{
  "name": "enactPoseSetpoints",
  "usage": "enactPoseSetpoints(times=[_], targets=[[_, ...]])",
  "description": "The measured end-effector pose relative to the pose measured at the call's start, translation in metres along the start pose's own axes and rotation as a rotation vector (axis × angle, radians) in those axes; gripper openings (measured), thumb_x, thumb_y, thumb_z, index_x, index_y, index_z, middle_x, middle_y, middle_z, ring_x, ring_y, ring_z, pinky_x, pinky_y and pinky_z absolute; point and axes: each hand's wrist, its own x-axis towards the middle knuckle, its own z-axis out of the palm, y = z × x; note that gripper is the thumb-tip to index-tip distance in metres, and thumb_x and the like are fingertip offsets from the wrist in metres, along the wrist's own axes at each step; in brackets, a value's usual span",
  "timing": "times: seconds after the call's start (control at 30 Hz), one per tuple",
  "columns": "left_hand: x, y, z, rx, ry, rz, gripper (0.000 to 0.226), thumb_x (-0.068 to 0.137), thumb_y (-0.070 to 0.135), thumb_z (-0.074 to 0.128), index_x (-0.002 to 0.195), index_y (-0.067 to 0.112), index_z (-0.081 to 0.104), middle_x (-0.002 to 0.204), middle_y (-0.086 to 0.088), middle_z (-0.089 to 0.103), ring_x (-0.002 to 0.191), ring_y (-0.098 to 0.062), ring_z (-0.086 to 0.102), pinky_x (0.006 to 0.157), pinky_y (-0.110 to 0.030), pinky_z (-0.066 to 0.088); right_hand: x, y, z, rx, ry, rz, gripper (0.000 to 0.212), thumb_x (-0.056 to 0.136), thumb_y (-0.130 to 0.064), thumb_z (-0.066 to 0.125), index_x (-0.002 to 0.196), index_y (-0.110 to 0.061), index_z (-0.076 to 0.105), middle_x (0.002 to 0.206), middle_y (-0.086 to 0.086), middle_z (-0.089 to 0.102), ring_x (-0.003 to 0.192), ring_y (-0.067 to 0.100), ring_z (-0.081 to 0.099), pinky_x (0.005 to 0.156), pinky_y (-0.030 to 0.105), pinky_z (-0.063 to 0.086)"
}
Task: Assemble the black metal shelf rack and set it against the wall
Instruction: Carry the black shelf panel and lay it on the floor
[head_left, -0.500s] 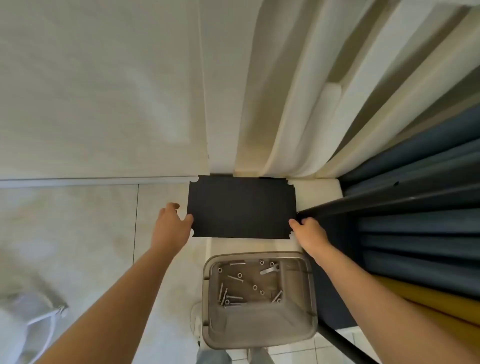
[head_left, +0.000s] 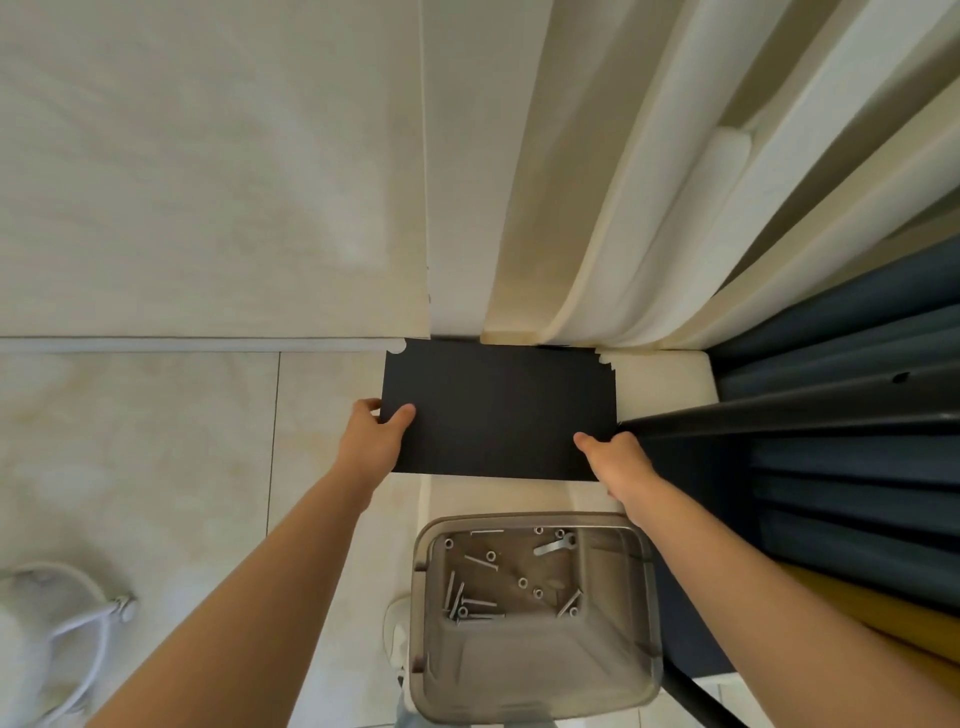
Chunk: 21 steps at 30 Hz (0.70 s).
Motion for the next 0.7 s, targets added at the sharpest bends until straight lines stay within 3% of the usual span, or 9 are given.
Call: enactPoseSetpoints(times=[0.43, 0.6, 0.7], targets=[[0.002, -0.013, 0.003, 0.024, -0.006, -0.009, 0.046, 0.106, 0.032, 0.049, 0.143, 0.008, 0.038, 0.135, -0.01, 0.054, 0.109, -0.024, 0.054, 0.09, -0.036, 0.046, 0.005, -0.002, 0.003, -0.008, 0.027, 0.069, 0.067, 0.097, -0.037, 0.058, 0.149, -0.008, 0.027, 0.143, 0.016, 0.045, 0.125, 0.034, 0.05, 0.1, 0.045, 0.05], [-0.001, -0.025, -0.004, 0.01, 0.015, -0.049, 0.046, 0.105, 0.037, 0.048, 0.141, 0.01, 0.039, 0.123, -0.005, 0.053, 0.107, -0.024, 0.055, 0.09, -0.039, 0.05, 0.004, -0.001, 0.002, 0.036, -0.028, 0.069, 0.061, 0.096, -0.039, 0.059, 0.143, -0.008, 0.035, 0.111, 0.011, 0.054, 0.086, 0.021, 0.057, 0.061, 0.03, 0.054], [-0.003, -0.028, -0.006, -0.025, 0.008, -0.062, 0.044, 0.105, 0.034, 0.049, 0.141, 0.011, 0.038, 0.126, -0.005, 0.052, 0.11, -0.025, 0.055, 0.095, -0.045, 0.05, 0.004, -0.004, 0.002, 0.038, -0.063, 0.06, 0.063, 0.095, -0.037, 0.062, 0.145, -0.011, 0.033, 0.131, 0.016, 0.051, 0.11, 0.031, 0.058, 0.079, 0.043, 0.059]])
